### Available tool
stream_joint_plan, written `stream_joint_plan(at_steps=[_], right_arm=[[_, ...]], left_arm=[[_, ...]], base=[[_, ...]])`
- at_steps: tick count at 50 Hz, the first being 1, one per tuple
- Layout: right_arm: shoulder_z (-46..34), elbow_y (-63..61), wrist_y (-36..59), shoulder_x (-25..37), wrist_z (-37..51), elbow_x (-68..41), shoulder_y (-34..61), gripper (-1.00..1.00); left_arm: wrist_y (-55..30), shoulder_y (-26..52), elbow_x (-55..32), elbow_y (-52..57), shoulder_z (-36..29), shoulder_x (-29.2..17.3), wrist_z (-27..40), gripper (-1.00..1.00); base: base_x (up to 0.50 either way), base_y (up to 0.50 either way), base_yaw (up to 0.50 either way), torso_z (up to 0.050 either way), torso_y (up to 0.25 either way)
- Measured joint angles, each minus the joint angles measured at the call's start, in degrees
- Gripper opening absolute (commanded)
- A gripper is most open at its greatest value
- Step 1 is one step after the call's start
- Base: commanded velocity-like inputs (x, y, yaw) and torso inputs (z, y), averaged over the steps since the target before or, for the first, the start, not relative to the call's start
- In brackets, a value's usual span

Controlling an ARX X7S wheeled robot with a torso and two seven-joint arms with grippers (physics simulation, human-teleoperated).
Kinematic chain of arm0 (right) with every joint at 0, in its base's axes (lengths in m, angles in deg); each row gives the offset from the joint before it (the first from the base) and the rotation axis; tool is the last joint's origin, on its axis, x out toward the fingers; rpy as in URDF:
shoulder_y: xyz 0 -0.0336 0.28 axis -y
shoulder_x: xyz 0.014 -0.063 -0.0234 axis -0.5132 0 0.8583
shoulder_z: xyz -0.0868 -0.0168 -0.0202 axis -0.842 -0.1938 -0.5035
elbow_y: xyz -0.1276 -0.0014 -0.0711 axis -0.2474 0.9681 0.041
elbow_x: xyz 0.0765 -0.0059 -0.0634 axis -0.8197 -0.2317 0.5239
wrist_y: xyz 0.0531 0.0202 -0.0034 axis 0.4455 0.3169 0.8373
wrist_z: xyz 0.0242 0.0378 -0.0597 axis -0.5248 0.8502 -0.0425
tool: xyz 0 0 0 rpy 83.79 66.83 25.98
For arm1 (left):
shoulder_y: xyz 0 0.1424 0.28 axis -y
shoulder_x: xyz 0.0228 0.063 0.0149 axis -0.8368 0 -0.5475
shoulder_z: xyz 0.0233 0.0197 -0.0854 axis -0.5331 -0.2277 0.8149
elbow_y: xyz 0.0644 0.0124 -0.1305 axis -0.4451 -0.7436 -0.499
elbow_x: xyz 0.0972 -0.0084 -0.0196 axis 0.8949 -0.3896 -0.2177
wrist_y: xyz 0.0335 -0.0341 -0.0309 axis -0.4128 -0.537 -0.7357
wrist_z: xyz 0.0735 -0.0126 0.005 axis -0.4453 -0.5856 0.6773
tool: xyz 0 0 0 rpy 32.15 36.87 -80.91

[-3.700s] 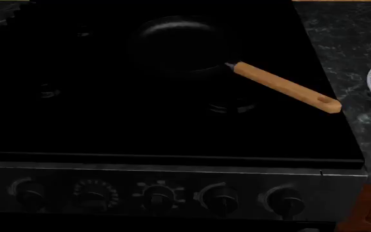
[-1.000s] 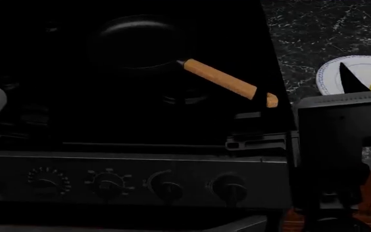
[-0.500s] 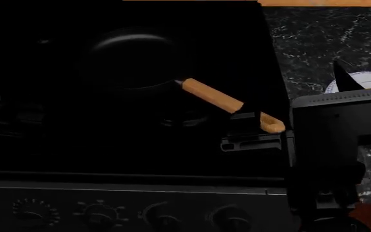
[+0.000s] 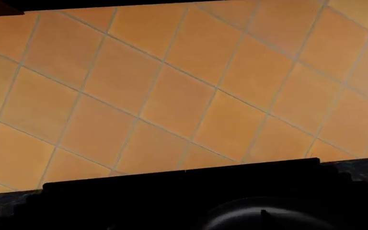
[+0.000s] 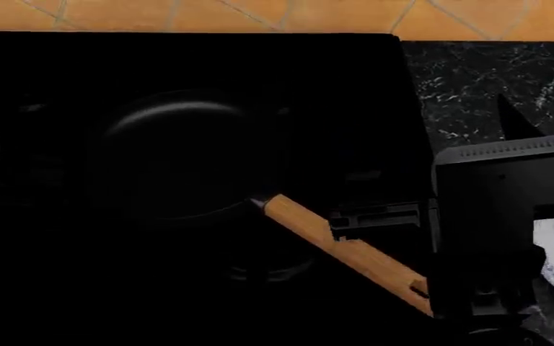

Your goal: Pick the corn from the plate and place it in the pan.

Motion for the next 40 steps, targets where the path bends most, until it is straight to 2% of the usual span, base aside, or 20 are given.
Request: stream_joint_plan(at_steps=[19,40], right_arm=[[-0.3,0.1,-0.3,0.1,0.2,-0.4,-0.2,1.00],[-0.4,-0.2,0.1,0.2,0.6,-0.9,-0.2,1.00]], left_arm=[[0.2,-0.2,-0.5,0.0,-0.1,-0.3,0.3,1.00],[0.3,-0.6,-1.1,0.3,0.1,-0.6,0.5,1.00]], base=[[0.41,0.00,0.00,0.000,0.001],[0.00,0.00,0.00,0.000,0.000]])
